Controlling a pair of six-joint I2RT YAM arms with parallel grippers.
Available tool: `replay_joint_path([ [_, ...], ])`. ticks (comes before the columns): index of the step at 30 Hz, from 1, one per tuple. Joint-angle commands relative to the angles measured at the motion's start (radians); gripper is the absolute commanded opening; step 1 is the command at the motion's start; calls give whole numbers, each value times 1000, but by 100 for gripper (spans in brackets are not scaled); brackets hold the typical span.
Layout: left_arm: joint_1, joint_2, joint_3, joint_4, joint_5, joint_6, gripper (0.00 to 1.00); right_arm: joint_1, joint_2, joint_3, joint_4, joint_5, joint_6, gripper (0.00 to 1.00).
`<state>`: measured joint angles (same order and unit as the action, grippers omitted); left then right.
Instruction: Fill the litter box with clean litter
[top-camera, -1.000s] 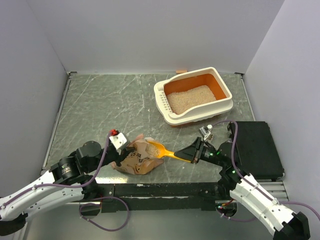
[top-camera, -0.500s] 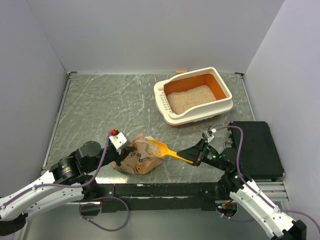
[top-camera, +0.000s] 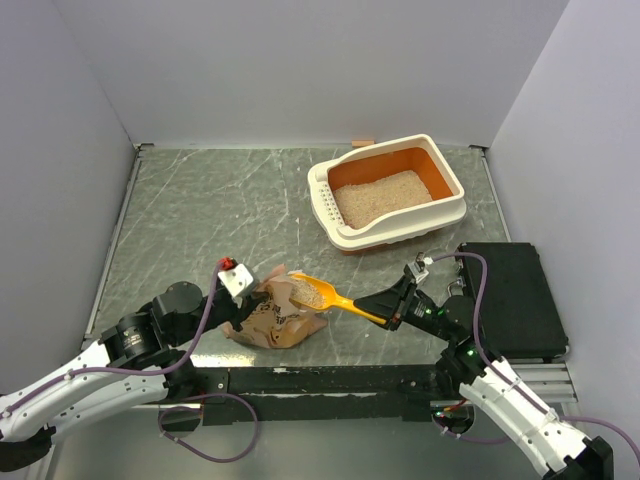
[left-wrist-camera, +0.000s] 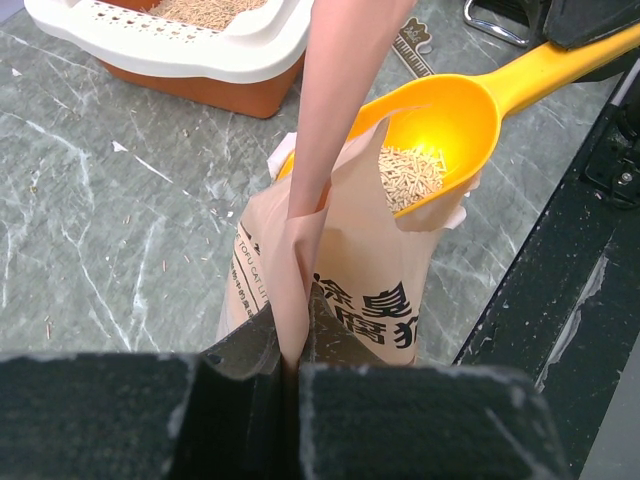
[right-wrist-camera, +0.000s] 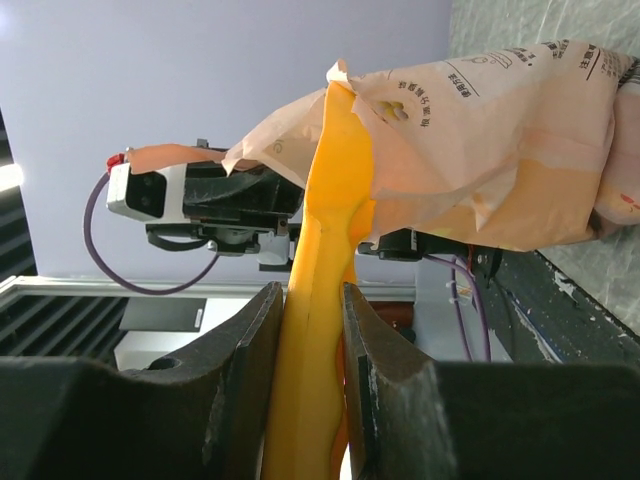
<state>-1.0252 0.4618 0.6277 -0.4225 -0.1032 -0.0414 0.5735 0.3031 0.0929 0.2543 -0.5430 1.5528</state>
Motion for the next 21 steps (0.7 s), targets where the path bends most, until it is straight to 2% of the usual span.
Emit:
replay_joint_path([
  [1, -3, -14, 23, 143, -23, -2, 1, -1, -15, 36, 73, 25, 29, 0],
  [10, -3, -11, 26, 136, -69, -6, 1, -3, -128, 129, -139, 54, -25, 0],
  [13, -3, -6, 32, 125, -134, -12, 1, -1, -156, 168, -206, 78, -43, 0],
  [18, -1, -11, 43, 106, -242, -29, 1, -3, -176, 222, -251, 153, -63, 0],
  [21, -1, -20, 43, 110, -236, -29, 1, -1, -165, 243, -251, 224, -72, 0],
])
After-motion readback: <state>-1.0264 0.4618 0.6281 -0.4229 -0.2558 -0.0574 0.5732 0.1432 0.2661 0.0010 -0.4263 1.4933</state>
